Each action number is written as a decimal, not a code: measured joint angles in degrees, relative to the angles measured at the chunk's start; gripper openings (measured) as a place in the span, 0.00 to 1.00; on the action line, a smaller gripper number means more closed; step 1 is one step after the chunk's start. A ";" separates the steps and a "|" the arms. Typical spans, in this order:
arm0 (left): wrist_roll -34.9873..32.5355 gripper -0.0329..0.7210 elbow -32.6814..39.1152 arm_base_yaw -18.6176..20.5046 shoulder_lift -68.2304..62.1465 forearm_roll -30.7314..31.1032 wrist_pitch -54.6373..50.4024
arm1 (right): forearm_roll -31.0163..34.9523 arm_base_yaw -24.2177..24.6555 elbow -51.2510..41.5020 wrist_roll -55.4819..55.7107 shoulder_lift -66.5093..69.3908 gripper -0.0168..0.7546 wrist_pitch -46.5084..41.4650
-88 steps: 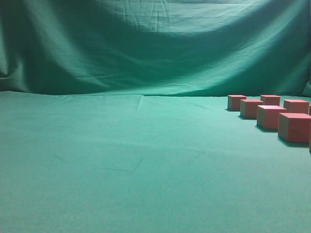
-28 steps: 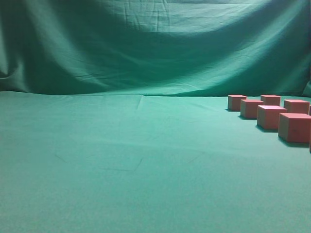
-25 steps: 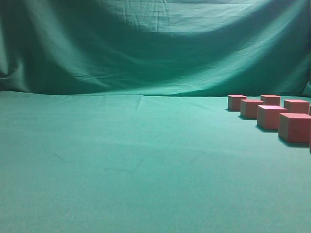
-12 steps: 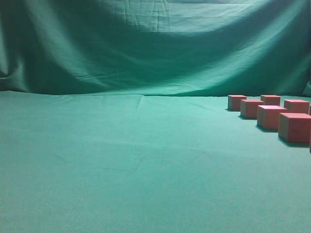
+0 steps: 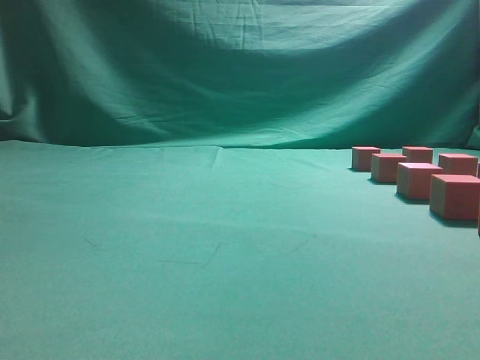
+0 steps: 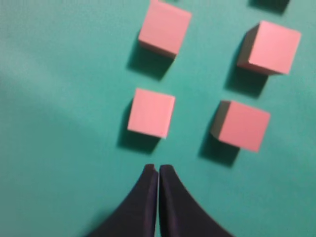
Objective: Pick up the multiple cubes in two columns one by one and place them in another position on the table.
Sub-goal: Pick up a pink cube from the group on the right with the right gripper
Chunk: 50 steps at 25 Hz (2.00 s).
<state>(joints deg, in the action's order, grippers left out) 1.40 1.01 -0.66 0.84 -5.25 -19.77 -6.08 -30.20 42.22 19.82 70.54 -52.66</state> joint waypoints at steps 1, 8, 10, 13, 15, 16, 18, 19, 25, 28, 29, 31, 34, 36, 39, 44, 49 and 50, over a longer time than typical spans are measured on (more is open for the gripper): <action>0.00 0.04 0.00 0.00 0.00 0.00 0.00 | -0.45 -0.11 0.00 0.42 1.28 0.02 1.19; 0.00 0.04 0.00 0.00 0.00 0.00 0.00 | -3.00 -0.38 0.40 0.65 6.91 0.22 8.44; 0.00 0.04 0.00 0.00 0.00 0.00 0.00 | -3.13 -0.38 0.40 0.92 7.93 0.36 9.23; 0.00 0.04 0.00 0.00 0.00 0.00 0.00 | -3.26 -0.38 0.40 3.03 9.29 0.52 9.65; 0.00 0.04 0.00 0.00 0.00 0.00 0.00 | -3.37 -0.38 0.40 4.10 10.08 0.51 9.78; 0.00 0.04 0.00 0.00 0.00 0.00 0.00 | -3.37 -0.38 0.40 4.52 10.73 0.51 9.87; 0.00 0.04 0.00 0.00 0.00 0.00 0.00 | -3.37 -0.38 0.40 4.78 12.05 0.56 10.10; 0.00 0.04 0.00 0.00 0.00 0.00 0.00 | -3.37 -0.38 0.40 4.78 12.80 0.54 10.28; 0.00 0.04 0.00 0.00 0.00 0.00 0.00 | -3.37 -0.38 0.40 4.91 16.60 0.54 12.88; 0.00 0.04 0.00 0.00 0.00 0.00 0.00 | -3.37 -0.38 0.40 4.91 18.26 0.54 13.79; 0.00 0.04 0.00 0.00 0.00 0.00 0.00 | -3.37 -0.38 0.44 4.91 18.71 0.54 14.16; 0.00 0.04 0.00 0.00 0.00 0.00 0.00 | -3.46 -0.38 0.53 5.02 19.52 0.54 14.61; 0.00 0.04 0.00 0.00 0.00 0.00 0.00 | -3.99 -0.38 0.53 5.12 20.65 0.36 14.63; 0.00 0.04 0.00 0.00 0.00 0.00 0.00 | -4.21 -0.38 0.74 5.12 20.63 0.37 14.52; 0.00 0.04 0.00 0.00 0.00 0.00 0.00 | -4.21 -0.45 2.43 5.12 20.63 0.37 11.48; 0.00 0.04 0.00 0.00 0.00 0.00 0.00 | 2.73 -0.45 12.68 -5.36 20.07 0.37 -1.86; 0.00 0.04 0.00 0.00 0.00 0.00 0.00 | 9.70 -0.45 26.36 -22.95 20.81 0.37 -7.38; 0.00 0.04 0.00 0.00 0.00 0.00 0.00 | 9.60 -0.45 29.25 -24.33 21.90 0.37 -7.38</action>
<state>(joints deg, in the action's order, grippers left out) 1.40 1.01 -0.66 0.84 -5.25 -19.77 3.51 -30.65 71.46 -4.51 92.44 -60.05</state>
